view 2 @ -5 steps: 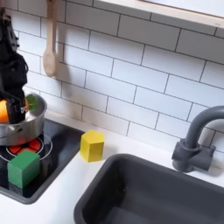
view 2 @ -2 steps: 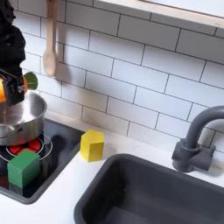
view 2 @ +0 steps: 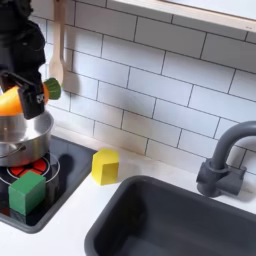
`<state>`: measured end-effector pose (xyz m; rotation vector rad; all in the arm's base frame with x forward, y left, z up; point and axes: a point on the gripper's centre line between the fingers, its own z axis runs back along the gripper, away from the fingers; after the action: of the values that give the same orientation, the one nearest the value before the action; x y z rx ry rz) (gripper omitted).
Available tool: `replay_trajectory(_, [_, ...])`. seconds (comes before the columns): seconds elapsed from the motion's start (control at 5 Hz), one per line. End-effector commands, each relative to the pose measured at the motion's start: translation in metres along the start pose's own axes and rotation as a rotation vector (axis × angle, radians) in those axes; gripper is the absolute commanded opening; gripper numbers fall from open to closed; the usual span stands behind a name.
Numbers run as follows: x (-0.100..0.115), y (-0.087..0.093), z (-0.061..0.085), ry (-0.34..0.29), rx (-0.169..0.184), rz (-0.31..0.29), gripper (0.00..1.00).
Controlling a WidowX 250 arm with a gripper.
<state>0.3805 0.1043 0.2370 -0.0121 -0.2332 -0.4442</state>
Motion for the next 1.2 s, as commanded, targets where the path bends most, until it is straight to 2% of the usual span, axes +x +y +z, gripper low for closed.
replay_trajectory(0.0, [0.000,-0.051,-0.002,0.024,-0.035,0.023,0.00])
replay_trajectory(0.2, [-0.002,-0.078,-0.004,0.009,-0.080,0.024,0.00])
replay_trajectory(0.4, [-0.006,-0.106,-0.008,0.016,-0.105,-0.030,0.00])
replay_trajectory(0.8, [-0.007,-0.151,-0.016,0.010,-0.115,-0.040,0.00])
replay_trajectory(1.0, [-0.008,-0.171,-0.027,0.007,-0.128,-0.056,0.00])
